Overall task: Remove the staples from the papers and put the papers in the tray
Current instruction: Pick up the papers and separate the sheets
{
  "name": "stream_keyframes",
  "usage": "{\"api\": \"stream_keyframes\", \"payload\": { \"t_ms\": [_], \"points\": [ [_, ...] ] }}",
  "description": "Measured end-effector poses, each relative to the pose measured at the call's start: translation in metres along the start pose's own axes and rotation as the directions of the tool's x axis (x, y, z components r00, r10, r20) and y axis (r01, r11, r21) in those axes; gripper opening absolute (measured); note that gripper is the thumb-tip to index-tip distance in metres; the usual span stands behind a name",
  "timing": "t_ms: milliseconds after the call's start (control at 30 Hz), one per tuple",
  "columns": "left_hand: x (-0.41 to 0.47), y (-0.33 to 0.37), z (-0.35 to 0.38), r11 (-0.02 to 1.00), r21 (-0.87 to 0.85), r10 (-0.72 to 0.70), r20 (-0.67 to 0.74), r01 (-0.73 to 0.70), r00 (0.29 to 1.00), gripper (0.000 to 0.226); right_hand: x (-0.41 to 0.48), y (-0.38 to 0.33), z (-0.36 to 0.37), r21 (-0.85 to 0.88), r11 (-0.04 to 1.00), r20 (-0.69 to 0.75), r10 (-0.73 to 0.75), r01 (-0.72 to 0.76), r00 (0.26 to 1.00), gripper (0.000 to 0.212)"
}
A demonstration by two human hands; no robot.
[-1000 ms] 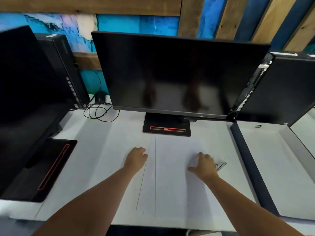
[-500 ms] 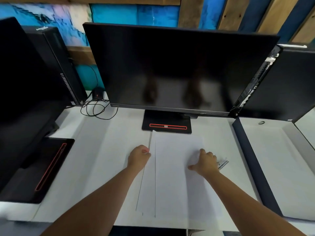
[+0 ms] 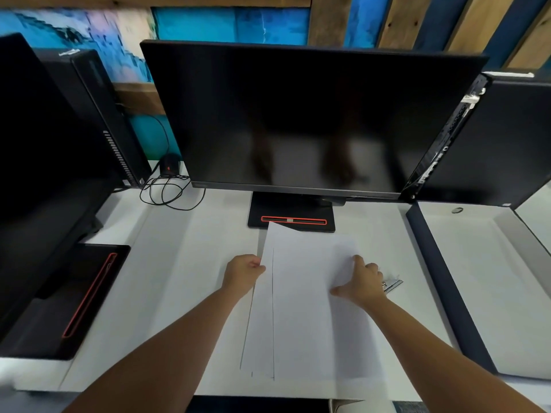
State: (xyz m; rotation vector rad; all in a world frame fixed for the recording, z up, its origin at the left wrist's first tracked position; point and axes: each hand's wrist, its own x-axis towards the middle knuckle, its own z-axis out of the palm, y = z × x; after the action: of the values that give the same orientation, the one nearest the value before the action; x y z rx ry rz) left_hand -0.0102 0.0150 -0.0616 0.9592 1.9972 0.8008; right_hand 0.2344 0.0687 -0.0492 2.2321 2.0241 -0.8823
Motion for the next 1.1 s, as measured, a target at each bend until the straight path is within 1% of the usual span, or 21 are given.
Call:
{"api": "stream_keyframes", "payload": {
  "t_ms": [167,233,333,433,533,633,767,800,833,900,933,1000,1033,1100],
  "points": [
    [0.0,0.0,-0.003,0.994,-0.101,-0.037,0.027,0.039,0.999,0.007,0.002,0.003,0.0,0.178,0.984,0.022,0.028,-0.031,0.999,0.104],
    [-0.002,0.0,-0.004,0.988,-0.143,-0.047,0.063,0.055,0.997,0.009,0.002,0.006,0.002,0.243,0.969,-0.003,0.034,-0.032,0.999,0.102],
    [-0.007,0.001,-0.005,0.96,-0.258,-0.069,0.148,0.106,0.987,0.014,0.004,0.01,0.002,0.337,0.941,-0.047,0.053,-0.034,0.997,0.094],
    [-0.01,-0.002,-0.007,0.937,-0.327,-0.054,0.218,0.125,0.974,0.023,0.006,0.011,0.001,0.358,0.933,-0.039,0.04,-0.023,0.998,0.092],
    [-0.011,-0.002,-0.007,0.942,-0.314,-0.041,0.231,0.114,0.972,0.024,0.007,0.011,0.001,0.356,0.934,-0.02,0.021,-0.012,1.0,0.089],
    [-0.009,-0.003,-0.006,0.955,-0.284,-0.026,0.219,0.09,0.975,0.02,0.011,0.014,0.001,0.38,0.924,-0.015,0.039,-0.031,0.999,0.071],
    [-0.009,-0.006,-0.008,0.939,-0.327,-0.028,0.232,0.105,0.972,0.02,0.016,0.018,-0.004,0.456,0.89,-0.063,0.053,-0.018,0.997,0.03],
    [-0.009,-0.006,-0.009,0.934,-0.339,-0.029,0.237,0.111,0.971,0.02,0.017,0.018,-0.004,0.488,0.873,-0.067,0.049,-0.01,0.997,0.027],
    [-0.01,-0.007,-0.01,0.928,-0.354,-0.029,0.242,0.116,0.97,0.02,0.018,0.019,-0.005,0.526,0.851,-0.06,0.047,-0.008,0.997,0.028],
    [-0.011,-0.007,-0.012,0.916,-0.382,-0.025,0.251,0.123,0.968,0.021,0.021,0.021,-0.005,0.618,0.786,-0.033,0.048,-0.018,0.998,0.025],
    [-0.011,-0.007,-0.012,0.911,-0.392,-0.023,0.256,0.126,0.966,0.021,0.021,0.021,-0.006,0.684,0.728,-0.008,0.063,-0.041,0.998,0.025],
    [-0.012,-0.006,-0.011,0.907,-0.401,-0.021,0.26,0.128,0.966,0.021,0.021,0.021,-0.005,0.796,0.596,0.062,0.096,-0.107,0.993,0.034],
    [-0.013,-0.005,-0.011,0.911,-0.393,-0.02,0.253,0.121,0.967,0.021,0.021,0.021,-0.006,0.815,0.565,0.089,0.096,-0.128,0.991,0.033],
    [-0.012,-0.004,-0.009,0.933,-0.348,-0.012,0.226,0.092,0.974,0.019,0.019,0.02,-0.008,0.819,0.553,0.138,0.067,-0.152,0.988,0.019]
  ]
}}
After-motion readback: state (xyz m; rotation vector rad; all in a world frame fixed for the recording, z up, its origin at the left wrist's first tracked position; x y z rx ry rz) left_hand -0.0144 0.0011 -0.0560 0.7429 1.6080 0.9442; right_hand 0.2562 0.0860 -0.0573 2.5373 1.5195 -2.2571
